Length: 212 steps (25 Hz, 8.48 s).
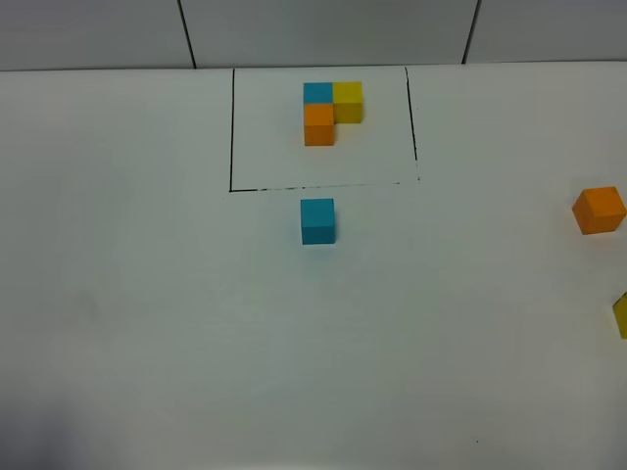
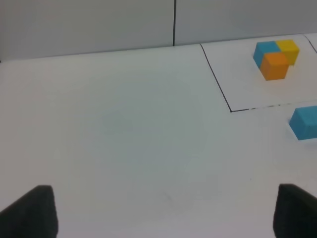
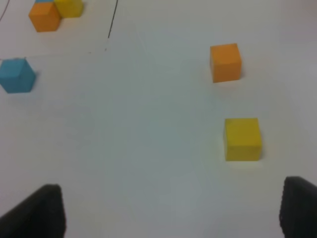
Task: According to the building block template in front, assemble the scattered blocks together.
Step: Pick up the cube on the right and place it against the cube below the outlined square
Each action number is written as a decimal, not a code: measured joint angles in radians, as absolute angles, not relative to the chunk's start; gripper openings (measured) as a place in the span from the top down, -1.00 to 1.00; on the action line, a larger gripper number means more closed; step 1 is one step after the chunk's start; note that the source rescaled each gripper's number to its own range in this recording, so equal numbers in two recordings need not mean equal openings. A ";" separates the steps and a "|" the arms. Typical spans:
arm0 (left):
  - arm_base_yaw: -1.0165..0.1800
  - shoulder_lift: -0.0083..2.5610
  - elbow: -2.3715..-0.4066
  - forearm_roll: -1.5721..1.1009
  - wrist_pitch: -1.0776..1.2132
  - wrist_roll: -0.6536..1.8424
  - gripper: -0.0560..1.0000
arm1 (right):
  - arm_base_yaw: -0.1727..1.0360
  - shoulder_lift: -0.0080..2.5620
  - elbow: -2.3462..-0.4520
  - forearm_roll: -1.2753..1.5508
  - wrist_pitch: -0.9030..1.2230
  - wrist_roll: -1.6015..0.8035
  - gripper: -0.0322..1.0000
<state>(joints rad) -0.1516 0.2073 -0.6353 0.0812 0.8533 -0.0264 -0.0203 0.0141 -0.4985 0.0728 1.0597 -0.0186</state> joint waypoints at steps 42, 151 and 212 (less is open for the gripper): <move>-0.152 -0.006 -0.504 -0.005 1.069 -0.079 -0.41 | -0.020 0.014 -0.498 0.076 1.059 -0.019 -0.51; -0.029 -0.002 -0.501 -0.012 1.069 -0.081 -0.39 | -0.245 2.052 -1.369 0.105 0.759 -0.438 -1.00; -0.029 -0.002 -0.501 -0.018 1.069 -0.079 -0.39 | -0.253 1.840 -1.390 0.122 0.970 -0.368 0.92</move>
<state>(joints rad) -0.0286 -0.0017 -0.5015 -0.0181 1.0691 -0.0792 -0.2530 1.8397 -1.3896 0.1218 0.9704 -0.3685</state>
